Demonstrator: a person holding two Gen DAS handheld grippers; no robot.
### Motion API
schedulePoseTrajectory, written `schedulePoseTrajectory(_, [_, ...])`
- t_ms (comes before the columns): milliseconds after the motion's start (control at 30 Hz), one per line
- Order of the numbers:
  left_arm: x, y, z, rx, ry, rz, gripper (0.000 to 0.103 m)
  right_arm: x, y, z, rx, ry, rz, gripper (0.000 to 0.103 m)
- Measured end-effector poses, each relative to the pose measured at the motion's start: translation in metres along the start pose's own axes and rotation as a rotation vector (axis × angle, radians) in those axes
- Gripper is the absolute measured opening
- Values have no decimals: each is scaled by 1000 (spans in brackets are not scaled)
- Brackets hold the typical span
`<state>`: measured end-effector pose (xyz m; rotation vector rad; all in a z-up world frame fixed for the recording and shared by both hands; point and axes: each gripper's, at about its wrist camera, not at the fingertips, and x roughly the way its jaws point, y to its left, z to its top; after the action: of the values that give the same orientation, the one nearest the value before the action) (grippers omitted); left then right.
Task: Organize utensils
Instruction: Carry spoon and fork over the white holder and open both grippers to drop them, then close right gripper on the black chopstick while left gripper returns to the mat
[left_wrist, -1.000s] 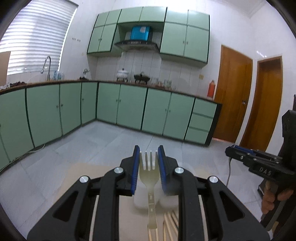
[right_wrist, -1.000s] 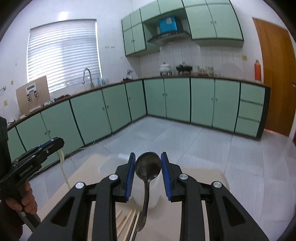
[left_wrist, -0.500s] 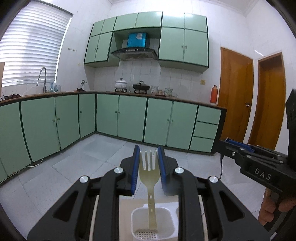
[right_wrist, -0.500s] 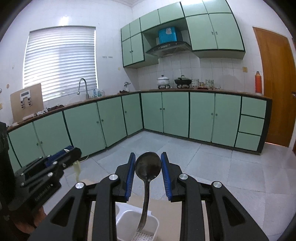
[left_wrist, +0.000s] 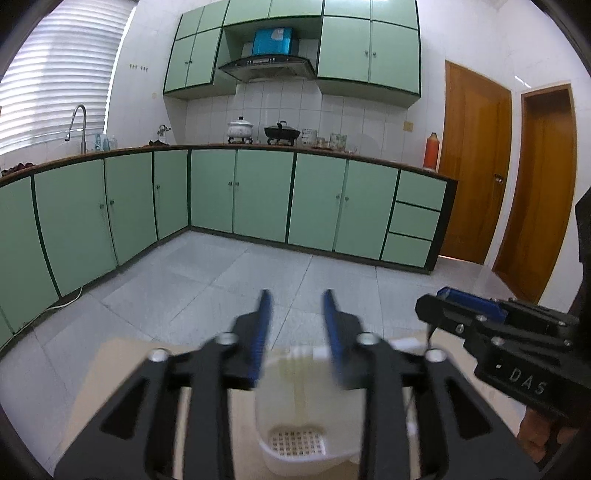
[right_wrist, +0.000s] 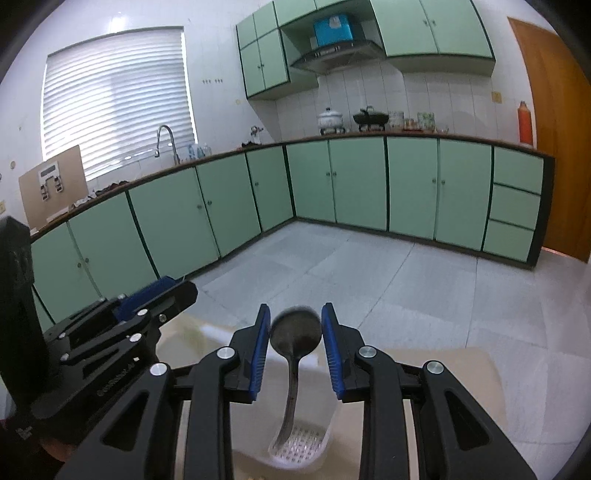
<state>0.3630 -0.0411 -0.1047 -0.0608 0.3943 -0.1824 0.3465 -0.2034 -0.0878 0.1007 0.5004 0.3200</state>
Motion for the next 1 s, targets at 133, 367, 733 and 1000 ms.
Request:
schedulePoseTrajectory(133, [-13,3,-5,0,-1,4,43,-5,-3,-7,13,2,-16,34])
schedulePoseTrajectory(367, [-52,11,-14,-25,10,32,59,-45,-8,-27,40,-16,-72,53])
schedulePoseTrajectory(733, [-124,22,-87,-20,206,55,69,-106,-4,-115,67,126,-143,71])
schedulePoseTrajectory(1000, [-157,24,-138,26,344,72,69,-134,1,-169,76,248,-156,71])
